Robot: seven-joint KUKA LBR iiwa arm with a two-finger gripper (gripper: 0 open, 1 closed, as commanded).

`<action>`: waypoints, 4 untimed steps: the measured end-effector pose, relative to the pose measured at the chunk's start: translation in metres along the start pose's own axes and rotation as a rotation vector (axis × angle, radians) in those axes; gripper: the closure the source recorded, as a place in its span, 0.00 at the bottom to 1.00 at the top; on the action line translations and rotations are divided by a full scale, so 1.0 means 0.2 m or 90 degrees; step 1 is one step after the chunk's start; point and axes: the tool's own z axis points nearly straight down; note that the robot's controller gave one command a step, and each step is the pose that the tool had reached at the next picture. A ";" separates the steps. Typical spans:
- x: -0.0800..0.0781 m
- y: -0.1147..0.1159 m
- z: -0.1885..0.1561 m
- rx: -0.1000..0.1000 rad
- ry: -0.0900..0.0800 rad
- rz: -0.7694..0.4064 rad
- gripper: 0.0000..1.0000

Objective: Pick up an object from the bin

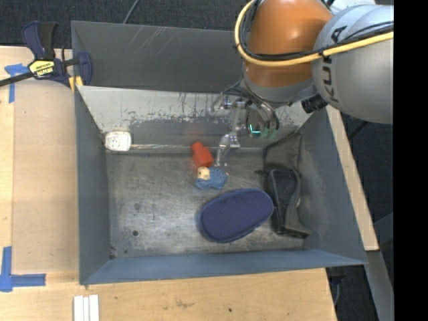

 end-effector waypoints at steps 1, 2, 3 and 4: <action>0.21 -0.28 0.62 0.000 -0.001 -0.045 0.00; 0.20 -0.27 0.60 0.000 -0.005 -0.046 1.00; 0.20 -0.27 0.60 0.000 -0.005 -0.046 0.00; 0.11 -0.01 0.67 0.003 -0.024 -0.153 0.00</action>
Offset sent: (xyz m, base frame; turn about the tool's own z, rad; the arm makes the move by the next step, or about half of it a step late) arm -0.0413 -0.0534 -0.1213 -0.0735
